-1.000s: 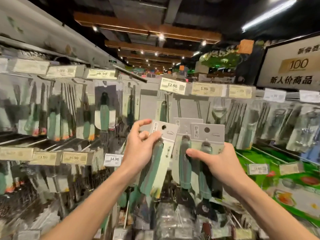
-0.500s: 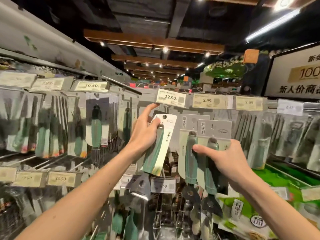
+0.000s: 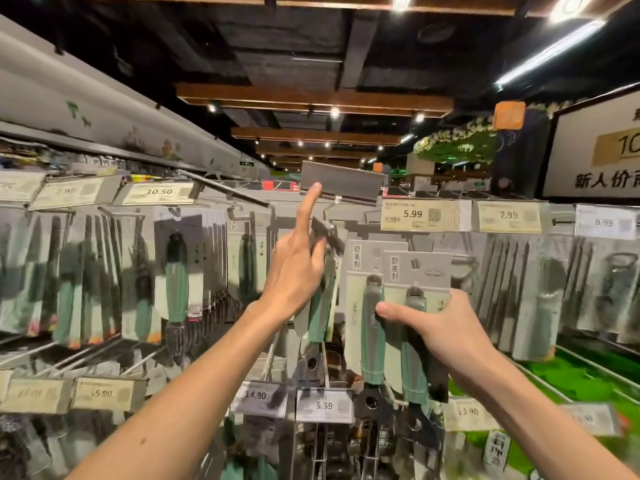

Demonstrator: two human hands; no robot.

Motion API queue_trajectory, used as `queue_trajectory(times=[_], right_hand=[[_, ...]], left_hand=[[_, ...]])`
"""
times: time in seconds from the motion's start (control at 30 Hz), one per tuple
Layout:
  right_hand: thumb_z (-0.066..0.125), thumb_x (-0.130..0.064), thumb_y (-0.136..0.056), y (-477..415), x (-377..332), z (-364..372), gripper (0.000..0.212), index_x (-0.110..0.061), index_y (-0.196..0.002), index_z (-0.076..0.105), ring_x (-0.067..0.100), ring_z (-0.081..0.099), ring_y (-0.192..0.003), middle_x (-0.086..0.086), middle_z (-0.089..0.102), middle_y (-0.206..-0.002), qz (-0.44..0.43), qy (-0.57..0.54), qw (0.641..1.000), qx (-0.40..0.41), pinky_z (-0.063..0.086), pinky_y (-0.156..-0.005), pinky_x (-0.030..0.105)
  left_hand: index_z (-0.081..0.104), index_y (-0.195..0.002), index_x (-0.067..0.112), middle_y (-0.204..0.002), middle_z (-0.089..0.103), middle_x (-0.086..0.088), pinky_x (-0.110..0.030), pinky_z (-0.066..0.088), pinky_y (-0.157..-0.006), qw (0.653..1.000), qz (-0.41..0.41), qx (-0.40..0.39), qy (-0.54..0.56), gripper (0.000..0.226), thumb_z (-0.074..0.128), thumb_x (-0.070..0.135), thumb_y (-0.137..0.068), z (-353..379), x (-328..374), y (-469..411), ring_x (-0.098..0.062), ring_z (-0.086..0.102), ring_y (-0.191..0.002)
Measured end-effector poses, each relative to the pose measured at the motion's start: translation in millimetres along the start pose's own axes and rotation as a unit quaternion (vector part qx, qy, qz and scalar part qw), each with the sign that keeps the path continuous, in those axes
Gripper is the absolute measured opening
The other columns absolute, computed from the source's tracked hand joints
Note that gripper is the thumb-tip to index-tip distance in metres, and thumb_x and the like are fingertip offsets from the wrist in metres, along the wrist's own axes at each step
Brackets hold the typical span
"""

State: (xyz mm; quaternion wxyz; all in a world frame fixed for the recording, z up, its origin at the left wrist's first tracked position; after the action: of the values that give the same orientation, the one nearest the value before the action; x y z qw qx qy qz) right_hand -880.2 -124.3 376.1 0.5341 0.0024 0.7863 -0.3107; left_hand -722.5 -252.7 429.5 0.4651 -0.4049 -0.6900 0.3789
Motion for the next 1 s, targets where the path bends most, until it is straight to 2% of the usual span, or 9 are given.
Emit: queue_trajectory(times=[0.07,0.17,0.3,0.5,0.63,0.73,0.9,0.93,1.0], right_hand=[[0.081,-0.023,-0.075,-4.4,3.7,-0.4,0.017,-0.018,-0.089,0.073,0.004,0.072,-0.071,-0.008,0.077,-0.078,0.003,-0.001,1.0,0.002,0.049,-0.054,0.009],[0.081,-0.025,-0.073,-10.0,7.3,1.6,0.019,-0.018,-0.09,0.073,0.007,0.073,-0.075,-0.008,0.077,-0.081,0.005,0.006,1.0,-0.004,0.052,-0.057,0.011],[0.083,-0.027,-0.071,-16.9,12.2,0.4,0.025,-0.013,-0.09,0.074,0.011,0.073,-0.073,0.0,0.077,-0.081,0.014,0.008,1.0,0.002,0.052,-0.054,0.012],[0.082,-0.022,-0.075,-18.6,14.4,7.9,0.023,-0.021,-0.096,0.073,0.004,0.072,-0.079,-0.012,0.077,-0.085,-0.001,0.018,0.999,-0.028,0.051,-0.061,0.009],[0.083,-0.023,-0.074,-23.0,10.2,13.7,0.027,-0.019,-0.098,0.074,0.007,0.073,-0.083,-0.009,0.077,-0.088,-0.005,0.01,0.999,-0.031,0.055,-0.074,0.022],[0.083,-0.026,-0.073,-27.4,1.3,19.0,0.024,-0.018,-0.094,0.075,0.006,0.073,-0.081,-0.009,0.077,-0.085,-0.017,0.014,0.999,-0.033,0.055,-0.072,0.02],[0.083,-0.024,-0.074,-28.3,-7.8,27.0,0.026,-0.019,-0.098,0.075,0.004,0.073,-0.079,-0.011,0.077,-0.085,-0.025,-0.005,0.999,-0.041,0.052,-0.068,0.014],[0.083,-0.023,-0.074,-27.0,-7.8,29.0,0.025,-0.02,-0.098,0.075,0.004,0.073,-0.079,-0.011,0.077,-0.086,-0.021,-0.013,0.999,-0.047,0.052,-0.068,0.015],[0.081,-0.019,-0.076,-24.0,-6.8,34.5,0.024,-0.019,-0.1,0.075,0.007,0.073,-0.085,-0.008,0.078,-0.09,-0.017,-0.027,0.997,-0.065,0.055,-0.077,0.023]], left_hand=[[-0.004,-0.152,0.044,-0.063,0.044,0.014,-0.018,0.04,-0.05,0.999,0.006,-0.001,-0.031,0.099,0.059,-0.003,-0.092,6.6,-4.8,-2.2,-0.004,0.046,-0.048],[-0.022,-0.146,0.053,-0.067,0.052,0.003,-0.036,0.054,-0.056,0.998,0.01,0.0,-0.065,0.118,0.065,-0.003,-0.089,13.9,-15.7,-3.1,-0.011,0.052,-0.054],[-0.029,-0.139,0.059,-0.07,0.052,0.0,-0.032,0.053,-0.06,0.997,0.019,-0.008,-0.081,0.125,0.07,0.002,-0.088,13.9,-17.8,-4.0,-0.012,0.053,-0.057],[-0.005,-0.151,0.047,-0.088,0.054,-0.004,-0.027,0.048,-0.07,0.994,0.019,0.005,-0.104,0.1,0.065,0.01,-0.091,-9.9,-7.4,-0.7,-0.017,0.056,-0.071],[0.016,-0.155,0.04,-0.072,0.061,-0.006,-0.03,0.051,-0.068,0.999,0.009,-0.035,-0.03,0.072,0.054,0.016,-0.098,-19.6,7.2,-2.4,-0.022,0.059,-0.062],[0.024,-0.153,0.041,-0.072,0.065,-0.009,-0.04,0.051,-0.071,0.997,-0.03,-0.066,0.025,0.062,0.051,0.022,-0.1,-25.2,16.2,-1.1,-0.028,0.063,-0.066],[0.024,-0.149,0.05,-0.085,0.068,0.005,-0.048,0.058,-0.086,0.981,-0.086,-0.126,0.117,0.074,0.066,0.032,-0.091,-24.5,17.1,2.2,-0.006,0.065,-0.075],[0.022,-0.149,0.049,-0.1,0.067,0.008,-0.047,0.058,-0.087,0.979,-0.087,-0.137,0.126,0.08,0.071,0.032,-0.088,-24.1,18.3,3.1,-0.007,0.065,-0.081],[0.02,-0.15,0.048,-0.126,0.046,0.028,-0.043,0.057,-0.091,0.974,-0.087,-0.158,0.136,0.089,0.077,0.027,-0.085,-23.1,19.8,4.8,-0.012,0.063,-0.1]])
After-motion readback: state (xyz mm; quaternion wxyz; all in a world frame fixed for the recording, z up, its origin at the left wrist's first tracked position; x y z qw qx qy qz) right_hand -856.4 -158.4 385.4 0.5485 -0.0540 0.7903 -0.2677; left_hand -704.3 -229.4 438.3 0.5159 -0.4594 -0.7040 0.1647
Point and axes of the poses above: each hand's wrist, its own y-axis away from the middle knuckle, its own z-axis out of the palm, x = y × z, the point moved 8 cm from there along -y, towards the middle knuckle
